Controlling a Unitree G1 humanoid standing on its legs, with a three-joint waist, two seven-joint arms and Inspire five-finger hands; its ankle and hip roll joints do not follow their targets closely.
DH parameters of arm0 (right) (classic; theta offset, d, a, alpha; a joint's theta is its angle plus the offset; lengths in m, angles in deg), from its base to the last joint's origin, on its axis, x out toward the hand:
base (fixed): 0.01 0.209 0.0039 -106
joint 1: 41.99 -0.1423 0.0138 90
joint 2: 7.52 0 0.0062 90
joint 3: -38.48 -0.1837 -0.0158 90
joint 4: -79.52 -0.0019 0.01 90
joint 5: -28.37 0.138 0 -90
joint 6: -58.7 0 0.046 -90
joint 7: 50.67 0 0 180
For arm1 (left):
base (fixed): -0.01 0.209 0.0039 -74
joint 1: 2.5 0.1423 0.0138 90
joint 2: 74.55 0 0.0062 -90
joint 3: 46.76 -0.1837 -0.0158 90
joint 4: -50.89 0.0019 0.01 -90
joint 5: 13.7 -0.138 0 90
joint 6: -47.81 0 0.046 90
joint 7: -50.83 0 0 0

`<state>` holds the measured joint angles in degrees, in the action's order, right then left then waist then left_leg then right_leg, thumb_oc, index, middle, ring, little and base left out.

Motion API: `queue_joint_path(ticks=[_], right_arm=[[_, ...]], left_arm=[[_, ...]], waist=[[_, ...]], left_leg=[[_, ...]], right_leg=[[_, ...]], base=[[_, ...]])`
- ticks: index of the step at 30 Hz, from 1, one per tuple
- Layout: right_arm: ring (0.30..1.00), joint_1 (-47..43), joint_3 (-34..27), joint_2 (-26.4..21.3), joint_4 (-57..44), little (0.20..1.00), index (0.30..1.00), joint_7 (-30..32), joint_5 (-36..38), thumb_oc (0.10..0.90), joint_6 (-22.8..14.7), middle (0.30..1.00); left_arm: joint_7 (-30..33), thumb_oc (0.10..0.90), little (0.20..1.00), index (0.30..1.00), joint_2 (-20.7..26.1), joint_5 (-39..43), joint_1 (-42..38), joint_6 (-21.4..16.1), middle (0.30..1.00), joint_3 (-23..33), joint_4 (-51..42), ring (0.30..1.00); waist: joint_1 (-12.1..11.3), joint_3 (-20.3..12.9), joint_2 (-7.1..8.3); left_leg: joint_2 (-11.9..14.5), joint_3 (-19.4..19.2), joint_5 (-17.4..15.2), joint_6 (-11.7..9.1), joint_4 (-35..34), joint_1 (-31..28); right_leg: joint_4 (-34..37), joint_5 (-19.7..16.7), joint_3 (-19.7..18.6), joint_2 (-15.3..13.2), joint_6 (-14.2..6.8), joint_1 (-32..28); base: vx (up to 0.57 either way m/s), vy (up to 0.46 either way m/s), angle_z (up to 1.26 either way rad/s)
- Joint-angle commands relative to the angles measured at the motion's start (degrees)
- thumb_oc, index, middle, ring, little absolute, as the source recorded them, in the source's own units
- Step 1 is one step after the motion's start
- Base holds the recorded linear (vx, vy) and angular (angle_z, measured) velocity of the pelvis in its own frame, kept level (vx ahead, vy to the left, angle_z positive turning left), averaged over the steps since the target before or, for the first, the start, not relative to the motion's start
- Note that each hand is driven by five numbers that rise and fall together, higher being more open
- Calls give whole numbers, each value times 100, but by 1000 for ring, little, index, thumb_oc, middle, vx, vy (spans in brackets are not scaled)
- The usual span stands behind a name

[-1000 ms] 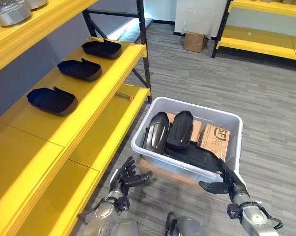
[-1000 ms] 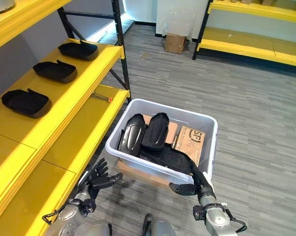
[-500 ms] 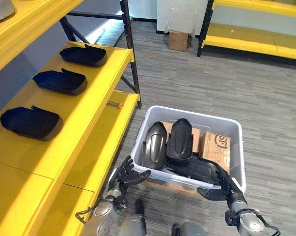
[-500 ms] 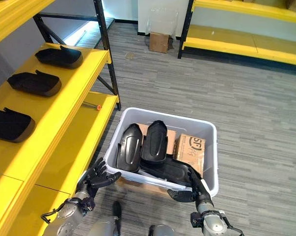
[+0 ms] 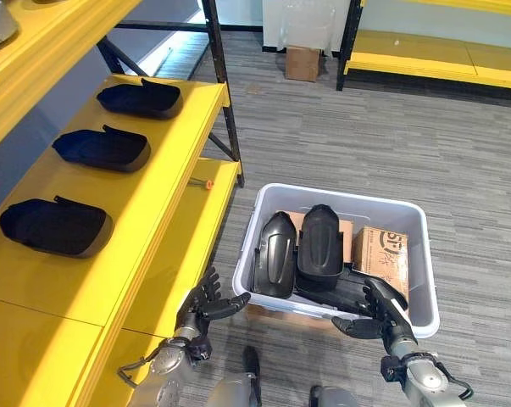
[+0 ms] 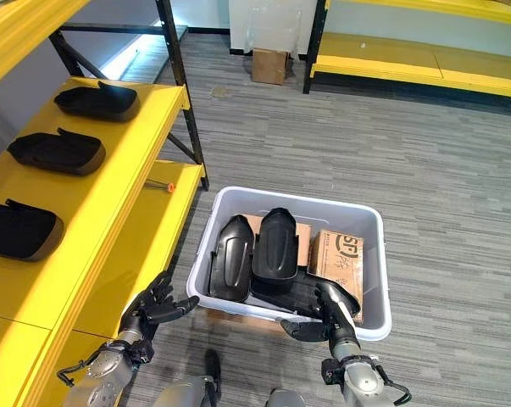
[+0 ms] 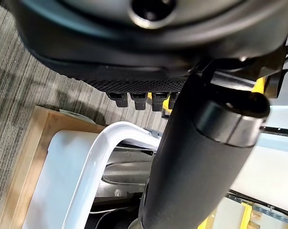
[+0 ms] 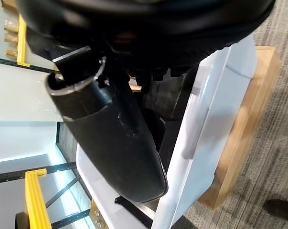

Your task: Move parts from the plastic box to the shelf.

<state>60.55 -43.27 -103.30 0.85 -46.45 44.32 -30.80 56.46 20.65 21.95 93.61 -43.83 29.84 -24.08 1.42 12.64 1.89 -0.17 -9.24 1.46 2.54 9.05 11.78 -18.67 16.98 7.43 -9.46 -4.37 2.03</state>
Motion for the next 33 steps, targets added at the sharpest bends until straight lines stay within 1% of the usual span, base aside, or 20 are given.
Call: queue_joint_path(ticks=[1,2,6,15,16,20,22,23,24,25,26,27,28,30,31,32,33], right_arm=[[1000,-262,-197,-164,-660,1000,1000,35,-55,900,-473,1000],[1000,-240,-217,-153,-729,1000,1000,9,-71,900,-467,1000],[1000,-225,-324,-231,-1052,1000,1000,-31,-81,900,-514,1000],[1000,-112,-707,-361,-1701,1000,1000,-127,-10,900,-662,1000],[1000,-142,-806,-423,-1834,1000,1000,-128,-63,900,-714,1000],[1000,-304,-1003,-599,-2150,1000,1000,-131,-213,900,-838,1000],[1000,-483,-1099,-786,-2212,1000,1000,-100,-349,900,-887,1000],[1000,-747,-1185,-1108,-2249,1000,1000,-54,-591,900,-925,1000],[1000,-817,-1212,-1227,-2260,1000,1000,-43,-724,900,-935,1000],[1000,-821,-1210,-1229,-2256,1000,1000,-42,-725,900,-937,1000],[1000,-1015,-1209,-1443,-2217,1000,1000,22,-944,900,-922,1000],[1000,-1024,-1204,-1447,-2209,1000,1000,24,-944,900,-925,1000],[1000,-1126,-1197,-1584,-2206,1000,1000,17,-1022,900,-922,1000],[1000,-1220,-1167,-1656,-2185,1000,1000,66,-1101,900,-897,1000],[1000,-1361,-1096,-1772,-2134,1000,1000,74,-1164,900,-885,1000],[1000,-1564,-1025,-2005,-2075,1000,1000,45,-1225,900,-854,1000],[1000,-1922,-829,-2271,-1927,1000,1000,90,-1402,900,-830,1000]], left_arm=[[-126,900,1000,1000,12,-7,-46,-391,1000,163,-714,1000],[-139,900,1000,1000,-1,-18,-13,-384,1000,199,-700,1000],[-173,900,1000,1000,-14,-47,23,-364,1000,251,-701,1000],[-292,900,1000,1000,-65,-87,78,-347,1000,268,-712,1000],[-305,900,1000,1000,-96,-107,68,-343,1000,276,-688,1000],[-367,900,1000,1000,-124,-131,95,-356,1000,292,-704,1000],[-420,900,1000,1000,-108,-133,82,-353,1000,268,-706,1000],[-485,900,1000,1000,-76,-146,98,-349,1000,237,-729,1000],[-507,900,1000,1000,-60,-161,112,-352,1000,222,-759,1000],[-507,900,1000,1000,-62,-161,112,-351,1000,223,-761,1000],[-538,900,1000,1000,-39,-164,127,-357,1000,204,-772,1000],[-538,900,1000,1000,-42,-164,125,-356,1000,207,-773,1000],[-542,900,1000,1000,-27,-164,154,-358,1000,193,-789,1000],[-545,900,1000,1000,-14,-152,157,-358,1000,180,-788,1000],[-545,900,1000,1000,11,-142,161,-367,1000,173,-781,1000],[-560,900,1000,1000,43,-118,223,-371,1000,166,-803,1000],[-538,900,1000,1000,87,-83,252,-386,1000,166,-824,1000]], waist=[[-35,-283,58],[-38,-319,64],[11,-360,78],[163,-420,60],[186,-438,58],[201,-437,74],[191,-434,78],[150,-421,92],[136,-406,89],[143,-404,86],[90,-382,85],[98,-379,82],[70,-364,81],[50,-343,85],[18,-322,83],[-43,-285,90],[-116,-240,93]], left_leg=[[658,57,-717,-386,257,-430],[678,2,-651,-400,114,-539],[716,-49,-605,-431,26,-630],[793,-146,-520,-489,-208,-809],[813,-170,-473,-504,-315,-864],[855,-205,-422,-536,-390,-905],[868,-191,-412,-555,-380,-886],[882,-152,-387,-588,-390,-851],[885,-133,-377,-598,-389,-831],[886,-126,-377,-599,-387,-828],[890,-90,-355,-619,-387,-786],[891,-84,-355,-620,-385,-783],[895,-58,-338,-631,-385,-755],[900,-39,-327,-639,-381,-726],[900,-17,-314,-644,-384,-705],[897,16,-289,-653,-386,-664],[888,45,-270,-660,-379,-614]], right_leg=[[1307,-1321,42,-502,-564,-268],[1389,-1363,67,-517,-589,-311],[1446,-1366,117,-508,-597,-352],[1518,-1342,40,-427,-568,-353],[1529,-1341,30,-405,-564,-342],[1566,-1348,20,-367,-553,-328],[1608,-1345,50,-356,-546,-338],[1664,-1333,114,-341,-535,-366],[1677,-1318,157,-332,-532,-379],[1679,-1318,164,-331,-531,-382],[1700,-1304,223,-324,-522,-395],[1701,-1304,229,-323,-521,-398],[1707,-1293,259,-318,-516,-407],[1714,-1287,290,-317,-510,-411],[1720,-1284,317,-319,-506,-414],[1734,-1276,372,-318,-494,-426],[1744,-1283,409,-319,-489,-414]], base=[[-1,-17,-22],[3,-14,-23],[2,-26,-8],[1,-9,-14],[2,-9,-10],[11,-15,-11],[25,-29,-7],[26,-37,-2],[16,-27,5],[-4,-18,7],[-5,-11,5],[-7,-18,5],[-13,-17,8],[-15,-16,17],[-25,-21,19],[-54,-31,19],[-47,-24,15]])
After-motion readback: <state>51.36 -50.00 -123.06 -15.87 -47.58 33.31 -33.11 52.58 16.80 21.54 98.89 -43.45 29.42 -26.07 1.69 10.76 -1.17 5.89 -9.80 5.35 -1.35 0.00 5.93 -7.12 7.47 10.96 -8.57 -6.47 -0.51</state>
